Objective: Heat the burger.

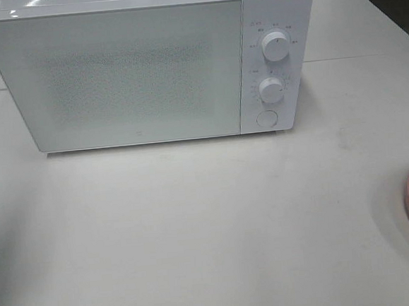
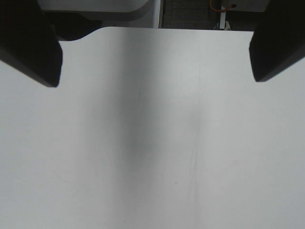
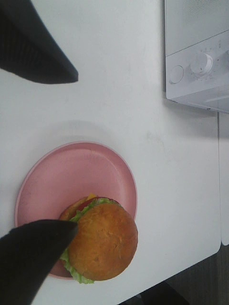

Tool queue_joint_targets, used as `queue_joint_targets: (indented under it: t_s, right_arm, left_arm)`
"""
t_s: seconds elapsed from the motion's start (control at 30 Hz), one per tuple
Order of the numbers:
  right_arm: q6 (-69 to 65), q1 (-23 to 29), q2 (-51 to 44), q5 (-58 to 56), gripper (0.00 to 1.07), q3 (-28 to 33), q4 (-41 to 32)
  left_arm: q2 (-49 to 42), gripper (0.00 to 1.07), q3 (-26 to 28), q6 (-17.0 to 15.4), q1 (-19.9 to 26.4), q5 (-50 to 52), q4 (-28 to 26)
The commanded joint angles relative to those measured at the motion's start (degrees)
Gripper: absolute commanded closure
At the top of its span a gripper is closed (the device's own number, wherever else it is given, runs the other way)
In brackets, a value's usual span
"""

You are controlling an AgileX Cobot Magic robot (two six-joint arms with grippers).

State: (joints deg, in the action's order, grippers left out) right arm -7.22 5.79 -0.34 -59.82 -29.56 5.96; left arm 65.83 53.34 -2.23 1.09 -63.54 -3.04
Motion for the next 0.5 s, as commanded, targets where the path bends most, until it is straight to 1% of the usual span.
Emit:
queue_joint_targets:
  t_s: [0.03,0.07,0.1,0.17,0.27,0.3,0.37,0.43,0.47,0.5]
  right_arm:
    - [0.7,-0.4,-1.5,0.4,0.32,0.2,0.2]
    - [0.7,-0.4,-1.5,0.4,0.32,0.2,0.2]
    - [0.7,-0.4,-1.5,0.4,0.32,0.2,0.2]
    - [0.7,-0.4,-1.5,0.4,0.32,0.2,0.2]
    - [0.7,-0.4,-1.5,0.4,0.32,0.2,0.2]
    - [0.7,-0.4,-1.5,0.4,0.32,0.2,0.2]
    - [0.7,-0.4,-1.5,0.4,0.32,0.2,0.2]
    - [0.7,-0.4,-1.5,0.4,0.32,0.2,0.2]
    - [0.7,-0.4,-1.5,0.4,0.32,0.2,0.2]
    - [0.7,-0.4,-1.5,0.4,0.32,0.2,0.2]
  left_arm:
    - [-6.8,0.06,-5.8,-0.6,1.9,0.5,-0.7]
    - [-8.1,0.06,-6.9,-0.6,1.9,0.5,-0.6]
    - [-8.1,0.06,-6.9,-0.6,1.9,0.5,-0.6]
    - [-14.7,0.06,-12.9,-0.5,1.9,0.5,0.2]
    - [-16.0,0.06,-13.9,-0.4,1.9,0.6,0.2]
    - [-19.4,0.06,-16.3,-0.4,1.9,1.0,0.2]
    - [-20.8,0.06,-17.2,-0.4,1.9,1.3,0.2]
    - [-27.6,0.06,-20.9,0.3,1.9,2.1,0.2]
    - [-27.6,0.06,-20.9,0.3,1.9,2.1,0.2]
    - [-29.5,0.06,-21.7,0.7,1.9,2.3,0.2]
